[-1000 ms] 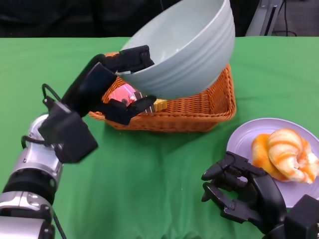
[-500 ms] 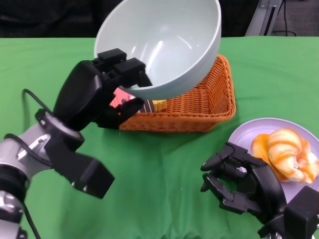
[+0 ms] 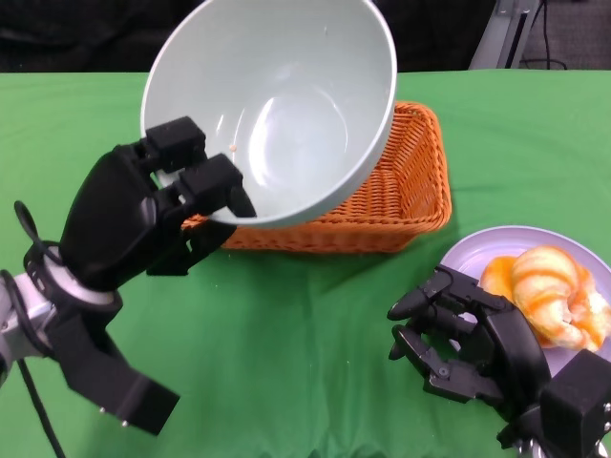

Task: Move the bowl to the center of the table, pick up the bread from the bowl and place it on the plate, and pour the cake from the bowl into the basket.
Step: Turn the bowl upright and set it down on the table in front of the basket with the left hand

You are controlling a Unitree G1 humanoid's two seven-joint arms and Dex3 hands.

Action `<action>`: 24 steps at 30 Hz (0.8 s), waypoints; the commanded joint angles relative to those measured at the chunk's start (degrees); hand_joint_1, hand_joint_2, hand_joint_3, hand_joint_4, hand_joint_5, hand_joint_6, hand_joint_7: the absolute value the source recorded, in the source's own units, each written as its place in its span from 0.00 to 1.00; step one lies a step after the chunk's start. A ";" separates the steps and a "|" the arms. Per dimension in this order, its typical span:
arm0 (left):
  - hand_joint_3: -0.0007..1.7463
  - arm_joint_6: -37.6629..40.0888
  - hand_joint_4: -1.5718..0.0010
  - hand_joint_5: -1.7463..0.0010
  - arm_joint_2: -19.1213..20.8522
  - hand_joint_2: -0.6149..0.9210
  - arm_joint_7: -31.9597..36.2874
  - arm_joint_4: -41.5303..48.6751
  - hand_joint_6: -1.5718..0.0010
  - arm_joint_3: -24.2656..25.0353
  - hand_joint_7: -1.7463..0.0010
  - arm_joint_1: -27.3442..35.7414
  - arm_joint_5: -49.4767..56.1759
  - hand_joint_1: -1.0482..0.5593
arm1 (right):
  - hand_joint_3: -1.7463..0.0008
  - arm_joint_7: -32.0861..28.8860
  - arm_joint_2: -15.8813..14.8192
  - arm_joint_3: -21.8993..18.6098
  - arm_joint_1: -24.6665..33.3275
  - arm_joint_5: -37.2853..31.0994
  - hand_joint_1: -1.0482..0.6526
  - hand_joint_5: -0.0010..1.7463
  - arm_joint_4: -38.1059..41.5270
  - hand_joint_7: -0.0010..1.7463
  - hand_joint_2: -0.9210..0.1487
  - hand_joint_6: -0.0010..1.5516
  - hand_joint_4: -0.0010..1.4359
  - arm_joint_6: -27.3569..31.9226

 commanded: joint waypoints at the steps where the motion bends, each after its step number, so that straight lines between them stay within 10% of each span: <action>1: 0.73 0.51 0.54 0.00 2.31 0.67 2.90 -1.23 0.60 -1.32 0.06 2.07 -0.05 0.65 | 0.61 -0.19 -0.78 -0.41 0.52 0.49 0.55 0.82 -1.58 0.65 0.22 0.45 0.49 0.70; 10: 0.58 4.76 0.55 0.00 4.98 0.71 8.46 -2.40 0.64 -5.69 0.00 5.77 3.01 0.67 | 0.65 0.69 -1.04 -0.69 0.50 0.95 0.54 0.81 -1.90 0.62 0.18 0.46 0.49 1.41; 24: 0.61 11.16 0.54 0.00 7.49 0.67 16.07 -4.81 0.63 -10.85 0.00 13.10 5.08 0.68 | 0.68 0.68 -0.95 -1.32 0.53 1.13 0.54 0.81 -3.02 0.61 0.16 0.47 0.50 2.31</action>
